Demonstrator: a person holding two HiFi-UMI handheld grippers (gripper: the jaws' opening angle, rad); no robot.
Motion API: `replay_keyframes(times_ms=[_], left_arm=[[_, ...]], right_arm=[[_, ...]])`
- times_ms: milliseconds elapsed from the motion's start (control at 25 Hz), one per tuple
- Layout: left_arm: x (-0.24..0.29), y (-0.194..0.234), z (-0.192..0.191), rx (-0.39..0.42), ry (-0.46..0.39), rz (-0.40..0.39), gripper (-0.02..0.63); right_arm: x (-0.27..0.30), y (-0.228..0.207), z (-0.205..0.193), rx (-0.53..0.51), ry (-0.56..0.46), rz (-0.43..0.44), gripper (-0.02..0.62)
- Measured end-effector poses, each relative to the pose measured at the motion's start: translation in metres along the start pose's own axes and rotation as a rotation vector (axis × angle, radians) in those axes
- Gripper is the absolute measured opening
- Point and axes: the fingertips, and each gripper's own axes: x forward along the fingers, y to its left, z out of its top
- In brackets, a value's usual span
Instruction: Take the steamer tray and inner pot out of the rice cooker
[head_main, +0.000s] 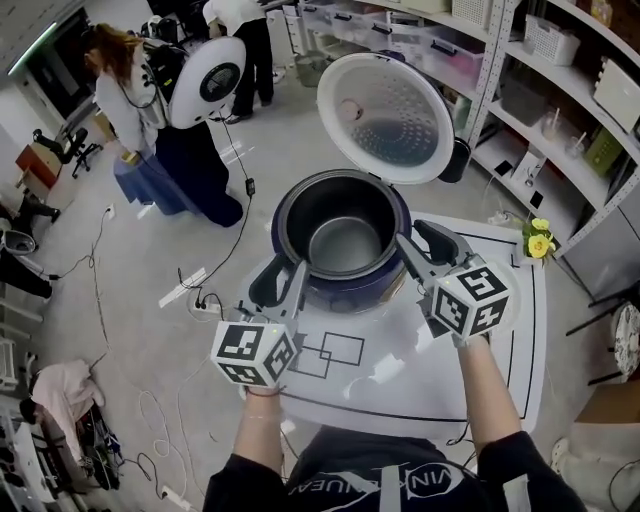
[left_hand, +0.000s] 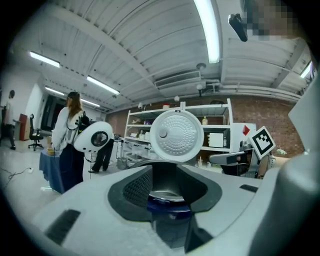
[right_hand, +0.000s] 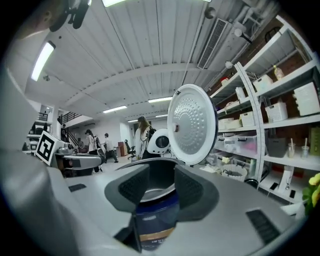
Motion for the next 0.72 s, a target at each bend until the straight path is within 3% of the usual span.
replay_keyframes(times_ms=[280,720], left_arm=[[0.021,0.048,-0.010,-0.030,0.050,0.009,0.149],[0.057,0.063,-0.024,-0.014,0.161,-0.075,0.178]], right_arm=[[0.032,-0.011,-0.010,0.024,0.062,-0.065,0.165],[0.052,-0.024,-0.031,0.166,0.173,-0.085,0.189]])
